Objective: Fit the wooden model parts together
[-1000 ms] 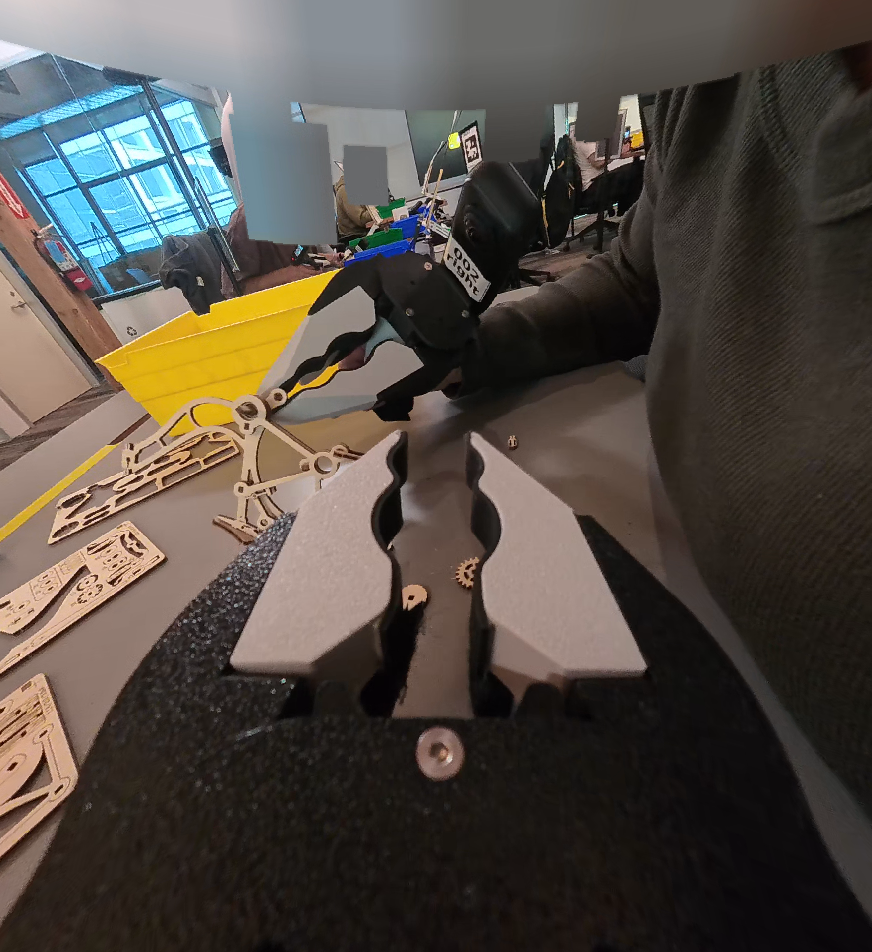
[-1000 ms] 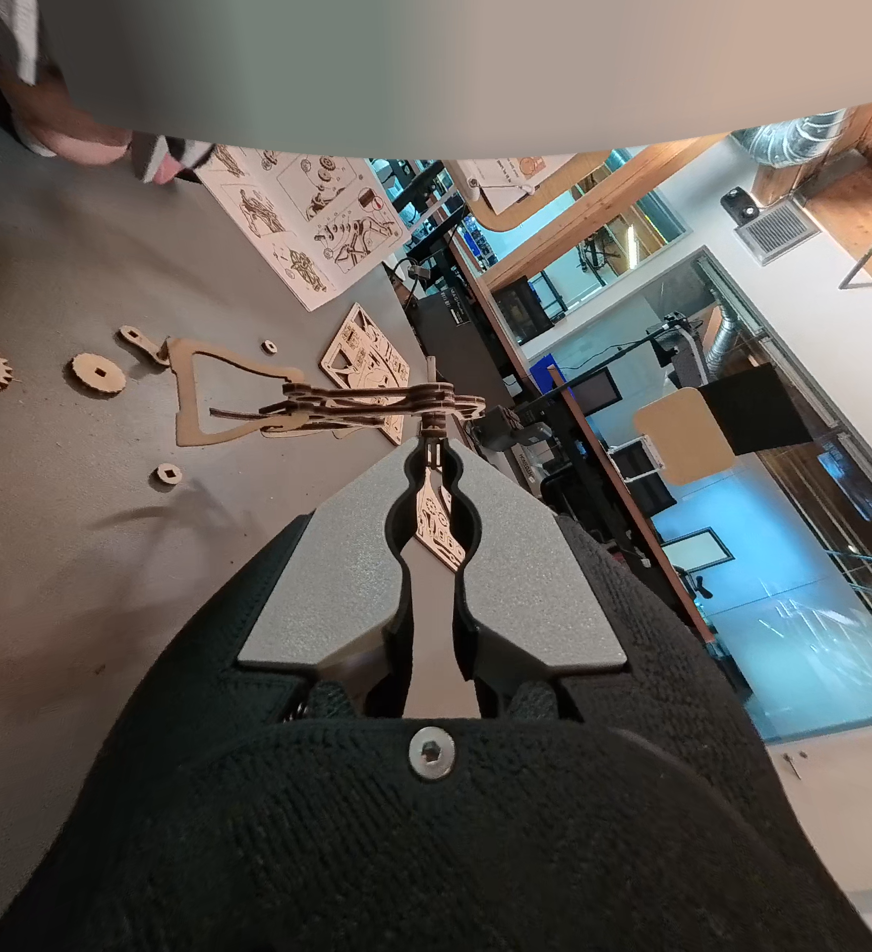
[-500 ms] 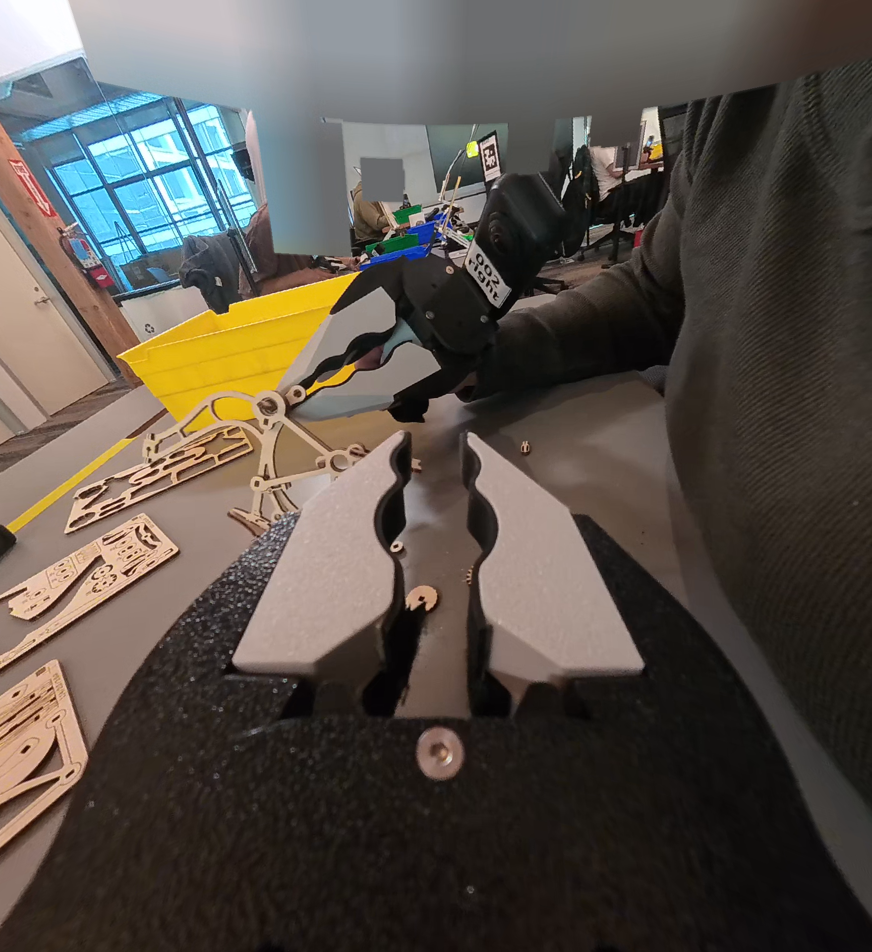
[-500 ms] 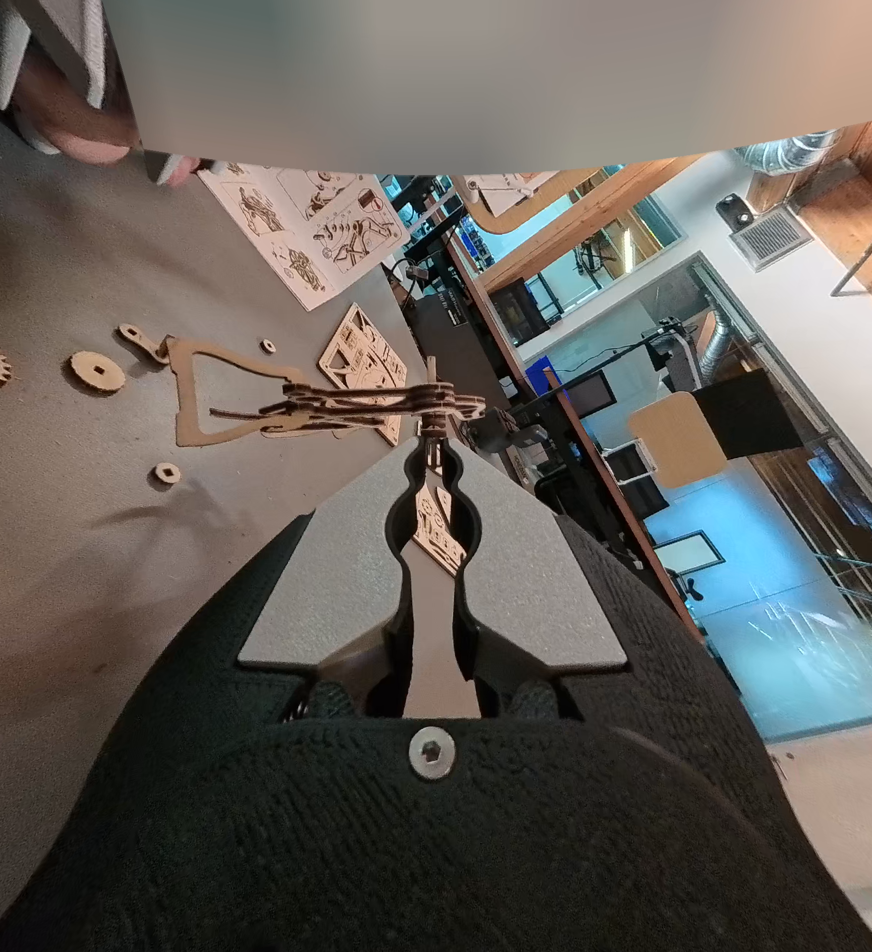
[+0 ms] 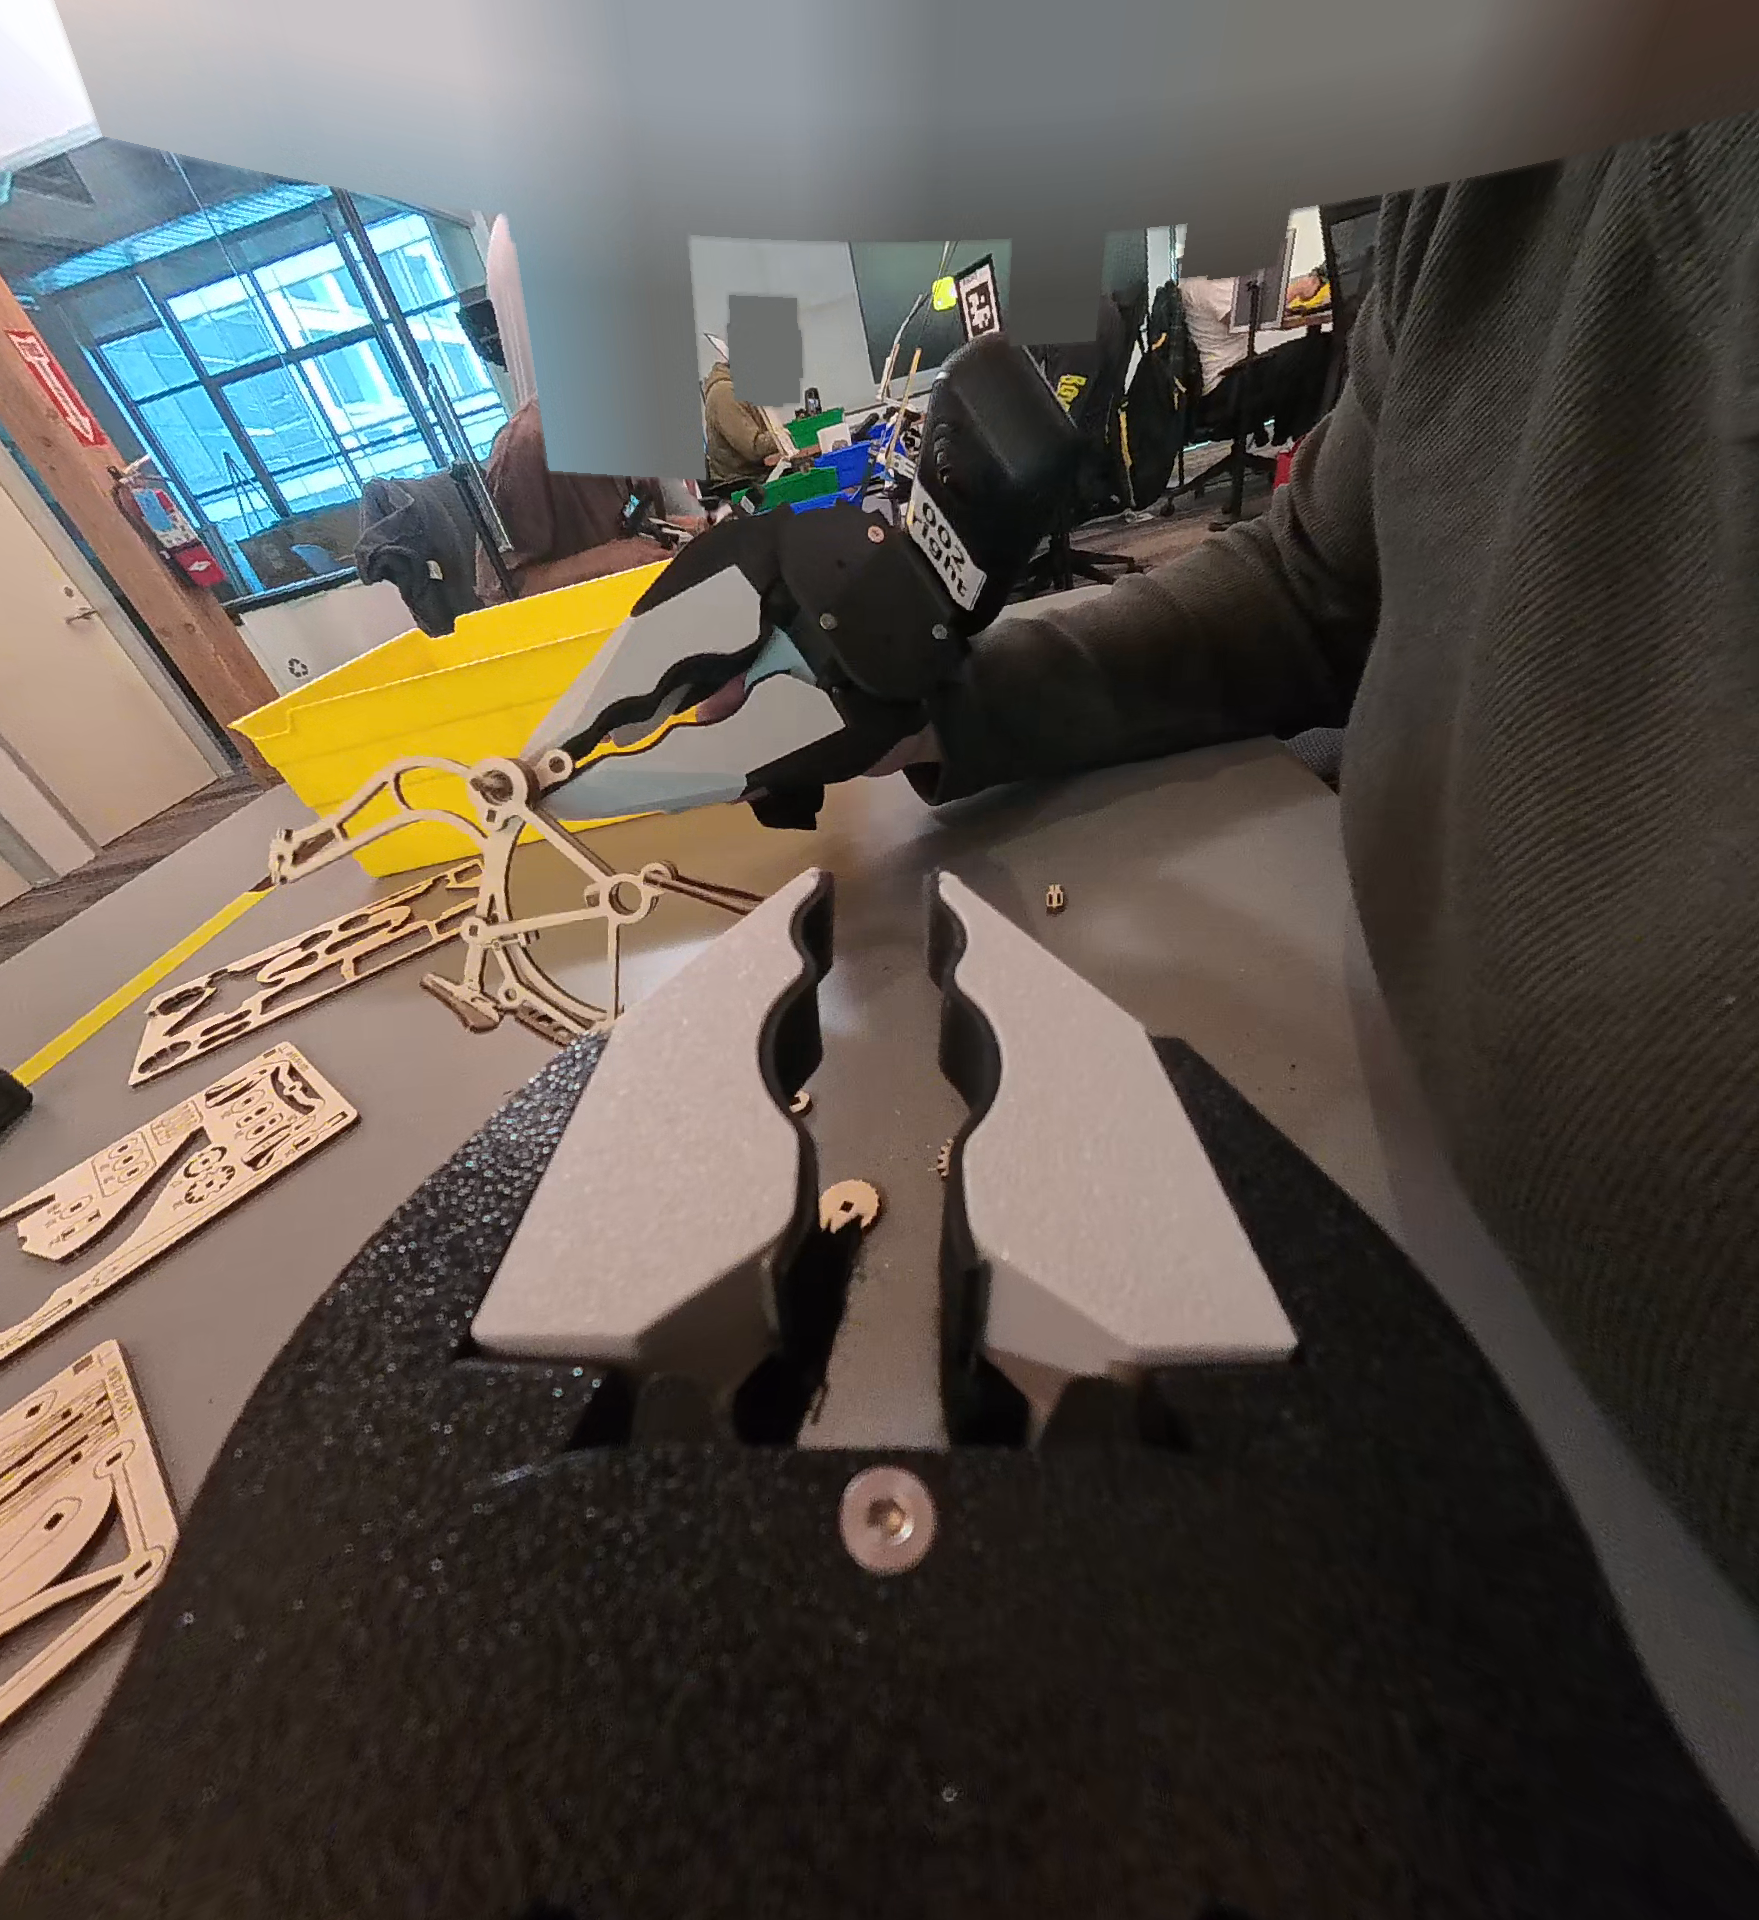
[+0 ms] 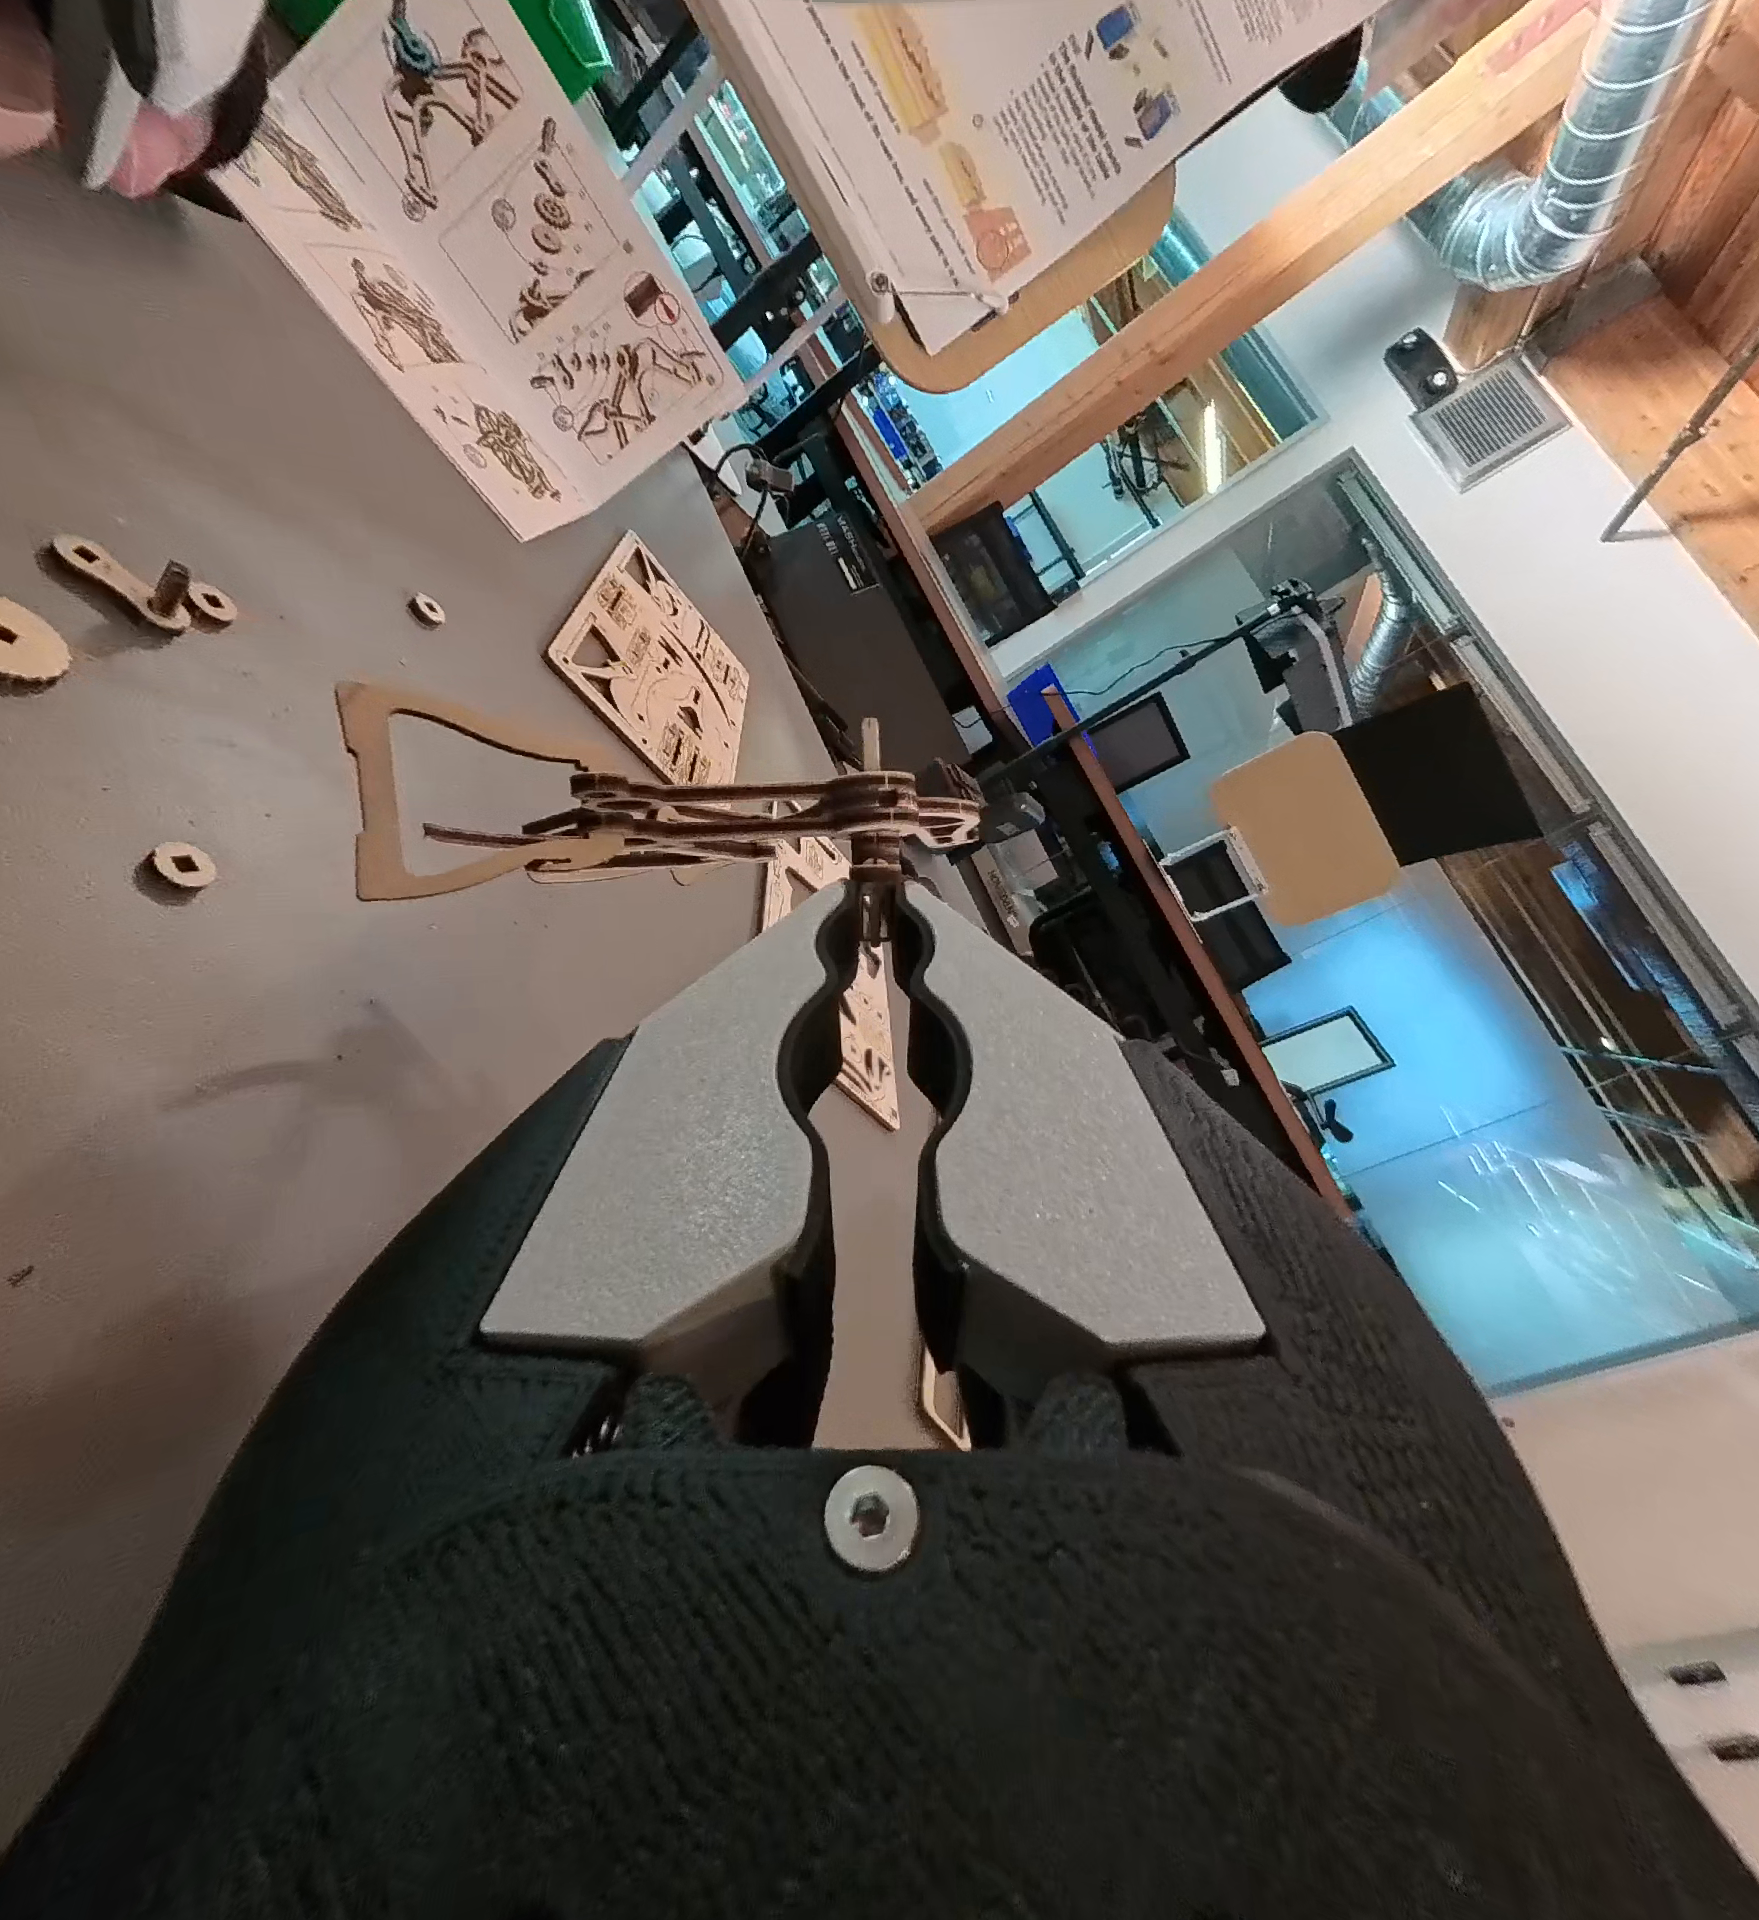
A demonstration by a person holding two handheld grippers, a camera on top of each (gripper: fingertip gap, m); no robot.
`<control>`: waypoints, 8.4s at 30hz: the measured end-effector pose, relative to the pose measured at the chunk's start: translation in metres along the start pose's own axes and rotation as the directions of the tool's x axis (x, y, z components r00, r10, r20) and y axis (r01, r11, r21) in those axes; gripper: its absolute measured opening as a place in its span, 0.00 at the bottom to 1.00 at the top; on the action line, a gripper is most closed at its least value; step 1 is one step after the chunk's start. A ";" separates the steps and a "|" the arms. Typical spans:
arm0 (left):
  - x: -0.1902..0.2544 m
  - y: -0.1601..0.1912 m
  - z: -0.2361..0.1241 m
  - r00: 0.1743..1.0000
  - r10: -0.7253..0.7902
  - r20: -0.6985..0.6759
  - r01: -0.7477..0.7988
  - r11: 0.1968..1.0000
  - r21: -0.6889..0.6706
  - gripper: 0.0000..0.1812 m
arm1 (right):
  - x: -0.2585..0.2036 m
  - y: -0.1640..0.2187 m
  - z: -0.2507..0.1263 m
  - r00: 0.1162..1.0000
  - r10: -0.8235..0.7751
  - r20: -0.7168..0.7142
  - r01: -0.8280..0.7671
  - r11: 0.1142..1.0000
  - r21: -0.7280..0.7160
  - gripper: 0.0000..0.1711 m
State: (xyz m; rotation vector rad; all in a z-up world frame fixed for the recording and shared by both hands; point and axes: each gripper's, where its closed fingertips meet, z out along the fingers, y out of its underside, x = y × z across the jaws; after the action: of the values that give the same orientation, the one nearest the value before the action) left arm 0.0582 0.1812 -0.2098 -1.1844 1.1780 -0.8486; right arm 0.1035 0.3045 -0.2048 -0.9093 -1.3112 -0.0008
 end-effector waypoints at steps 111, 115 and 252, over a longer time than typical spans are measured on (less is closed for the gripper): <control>-0.024 0.098 0.039 0.970 -0.234 0.071 0.216 0.684 -0.697 0.08 | 0.030 0.020 -0.013 0.956 -0.281 -0.080 0.254 0.934 -0.250 0.02; -0.025 0.099 0.038 0.968 -0.238 0.074 0.222 0.685 -0.694 0.07 | 0.034 0.020 -0.015 0.920 -0.383 -0.080 0.344 0.890 -0.301 0.02; 0.001 0.055 0.011 0.917 -0.398 0.022 0.337 0.745 -0.576 0.21 | 0.003 -0.007 -0.003 0.954 0.296 -0.055 -0.295 0.955 0.029 0.02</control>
State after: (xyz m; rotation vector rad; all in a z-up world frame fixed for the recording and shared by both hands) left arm 0.0647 0.1945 -0.2639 -1.9421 1.3553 -0.8808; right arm 0.1035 0.2994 -0.1978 -1.0731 -1.1089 0.2174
